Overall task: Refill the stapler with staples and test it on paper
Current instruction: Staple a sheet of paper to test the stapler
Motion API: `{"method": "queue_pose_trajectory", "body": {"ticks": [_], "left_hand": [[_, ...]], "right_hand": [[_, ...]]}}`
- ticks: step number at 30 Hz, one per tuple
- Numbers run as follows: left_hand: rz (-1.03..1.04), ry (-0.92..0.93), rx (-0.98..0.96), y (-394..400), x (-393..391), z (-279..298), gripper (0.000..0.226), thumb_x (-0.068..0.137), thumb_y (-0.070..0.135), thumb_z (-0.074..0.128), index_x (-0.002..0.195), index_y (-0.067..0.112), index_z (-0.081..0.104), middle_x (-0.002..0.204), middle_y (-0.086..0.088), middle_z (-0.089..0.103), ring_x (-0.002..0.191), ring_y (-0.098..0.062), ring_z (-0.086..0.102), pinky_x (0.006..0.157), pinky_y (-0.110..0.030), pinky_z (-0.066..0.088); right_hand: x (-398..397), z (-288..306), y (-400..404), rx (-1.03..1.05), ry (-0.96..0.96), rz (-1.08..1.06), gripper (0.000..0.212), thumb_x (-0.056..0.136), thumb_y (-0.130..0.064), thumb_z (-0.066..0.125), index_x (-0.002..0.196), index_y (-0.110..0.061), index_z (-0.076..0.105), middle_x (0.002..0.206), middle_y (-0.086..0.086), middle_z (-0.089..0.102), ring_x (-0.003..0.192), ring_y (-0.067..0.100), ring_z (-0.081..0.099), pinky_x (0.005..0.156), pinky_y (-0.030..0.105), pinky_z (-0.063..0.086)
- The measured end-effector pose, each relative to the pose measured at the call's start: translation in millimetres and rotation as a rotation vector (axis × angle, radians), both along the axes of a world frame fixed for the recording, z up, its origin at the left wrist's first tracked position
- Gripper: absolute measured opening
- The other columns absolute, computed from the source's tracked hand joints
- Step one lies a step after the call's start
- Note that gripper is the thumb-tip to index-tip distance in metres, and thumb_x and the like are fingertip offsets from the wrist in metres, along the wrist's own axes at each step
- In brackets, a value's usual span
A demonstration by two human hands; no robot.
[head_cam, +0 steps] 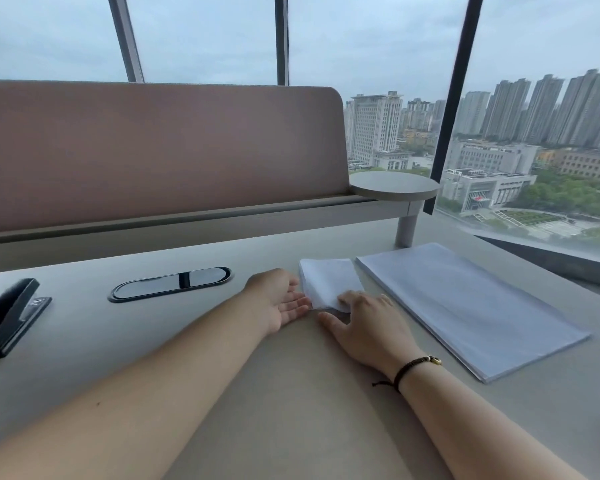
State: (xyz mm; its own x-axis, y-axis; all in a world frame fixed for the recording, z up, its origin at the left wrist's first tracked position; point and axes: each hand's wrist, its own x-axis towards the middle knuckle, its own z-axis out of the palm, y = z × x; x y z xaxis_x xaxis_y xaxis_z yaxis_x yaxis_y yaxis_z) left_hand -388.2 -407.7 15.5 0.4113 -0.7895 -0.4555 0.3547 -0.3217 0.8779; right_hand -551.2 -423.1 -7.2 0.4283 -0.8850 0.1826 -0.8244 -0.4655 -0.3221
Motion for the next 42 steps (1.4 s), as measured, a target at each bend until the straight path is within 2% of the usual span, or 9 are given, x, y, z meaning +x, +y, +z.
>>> {"method": "queue_pose_trajectory", "body": {"ticks": [4,10,20,24,28,32,35,39,42], "left_hand": [[-0.023,-0.119,-0.008,-6,-7,-2,0.002,0.088,0.002,0.063,0.086,0.002,0.062,0.082,-0.013,0.066,0.062,-0.019,0.062,0.054,-0.025,0.058],[0.043,-0.41,-0.028,-14,-13,-5,0.024,0.067,-0.006,0.085,0.073,0.004,0.063,0.085,-0.016,0.069,0.072,-0.028,0.068,0.068,-0.038,0.063],[0.009,-0.532,-0.016,-15,-15,-2,0.018,0.071,-0.007,0.079,0.083,0.0,0.067,0.096,-0.017,0.072,0.085,-0.033,0.073,0.069,-0.042,0.064],[-0.015,-0.577,-0.035,-12,-15,2,0.012,0.077,-0.001,0.076,0.08,0.008,0.069,0.097,-0.015,0.073,0.084,-0.033,0.073,0.064,-0.039,0.064],[-0.047,-0.605,-0.053,-3,-14,10,0.016,0.082,0.016,0.077,0.097,0.011,0.072,0.099,-0.007,0.069,0.083,-0.023,0.064,0.06,-0.029,0.055],[-0.093,-0.42,-0.102,15,-5,23,0.016,0.082,0.014,0.078,0.095,0.012,0.069,0.093,-0.005,0.068,0.068,-0.016,0.057,0.054,-0.027,0.049],[-0.101,-0.331,-0.189,42,1,36,0.012,0.082,0.008,0.078,0.085,0.012,0.067,0.079,-0.003,0.065,0.06,-0.014,0.054,0.053,-0.026,0.046],[-0.095,-0.29,-0.296,93,14,59,0.01,0.083,0.007,0.076,0.086,0.01,0.067,0.077,-0.004,0.063,0.059,-0.013,0.055,0.054,-0.025,0.048],[-0.093,-0.309,-0.333,141,24,76,0.01,0.083,0.005,0.076,0.086,0.009,0.068,0.074,-0.003,0.063,0.056,-0.012,0.055,0.051,-0.023,0.05]], "right_hand": [[-1,0,0,-0.024,-0.002,0.001,0.045,0.09,-0.058,0.049,0.105,-0.019,0.065,0.114,0.002,0.069,0.109,0.025,0.058,0.092,0.032,0.039],[-3,1,1,-0.021,-0.016,0.015,0.047,0.092,-0.057,0.047,0.112,-0.018,0.064,0.117,0.001,0.067,0.113,0.023,0.056,0.098,0.033,0.039],[-1,-6,-5,-0.061,-0.026,0.029,0.047,0.09,-0.057,0.046,0.108,-0.019,0.066,0.114,0.0,0.068,0.112,0.022,0.058,0.101,0.036,0.041],[-3,-8,-8,-0.048,-0.099,0.025,0.056,0.088,-0.063,0.048,0.125,-0.022,0.06,0.13,-0.002,0.062,0.122,0.021,0.054,0.103,0.035,0.042],[-4,-8,-11,-0.032,-0.185,-0.014,0.065,0.087,-0.067,0.048,0.138,-0.026,0.048,0.14,-0.001,0.054,0.126,0.023,0.053,0.104,0.037,0.042],[-4,-6,-9,-0.031,-0.406,-0.101,0.058,0.088,-0.063,0.052,0.133,-0.028,0.047,0.137,-0.002,0.053,0.123,0.021,0.054,0.098,0.036,0.045],[-3,9,-5,0.023,-0.708,-0.121,0.048,0.086,-0.048,0.066,0.125,-0.022,0.052,0.123,0.0,0.062,0.109,0.018,0.06,0.087,0.03,0.046],[2,48,22,0.346,-1.113,-0.003,0.038,0.085,-0.026,0.076,0.118,-0.013,0.064,0.095,0.007,0.077,0.083,0.017,0.074,0.076,0.035,0.06],[8,65,52,0.54,-1.204,0.153,0.016,0.085,-0.013,0.075,0.094,0.0,0.072,0.099,0.025,0.076,0.082,0.028,0.072,0.082,0.047,0.058]]}}
